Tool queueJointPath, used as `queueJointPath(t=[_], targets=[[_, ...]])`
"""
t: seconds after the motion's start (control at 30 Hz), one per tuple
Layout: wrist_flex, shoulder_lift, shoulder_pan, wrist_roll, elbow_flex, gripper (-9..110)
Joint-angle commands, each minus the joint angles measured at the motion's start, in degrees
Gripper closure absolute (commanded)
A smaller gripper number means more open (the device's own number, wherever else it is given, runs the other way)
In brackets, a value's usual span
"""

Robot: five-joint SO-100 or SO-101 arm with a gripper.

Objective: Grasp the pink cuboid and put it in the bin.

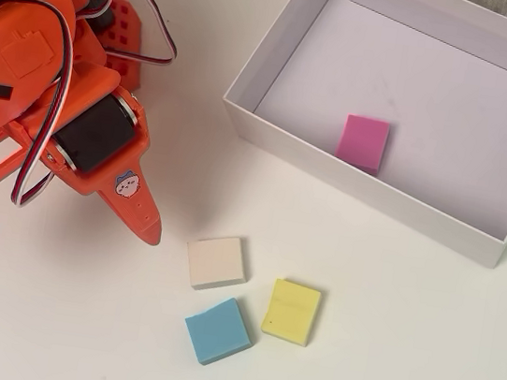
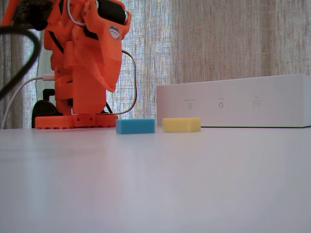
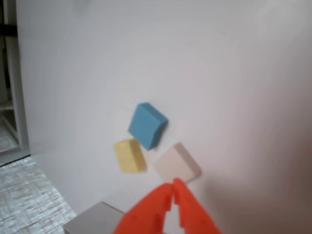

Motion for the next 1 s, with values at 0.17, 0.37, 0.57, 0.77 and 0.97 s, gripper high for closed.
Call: queueJointPath(t=[0.17,0.37,0.57,0.77,0.97], targets=[[0.26,-0.26,-0.62,-0.26,-0.18,109],[0.26,-0.26,-0.79,-0.62,-0.18,109],[0.26,-0.26,-0.79,-0.62,-0.18,109],[0.26,-0.26,-0.79,-0.62,-0.18,109],[0.26,-0.26,-0.79,-0.62,-0.18,109]])
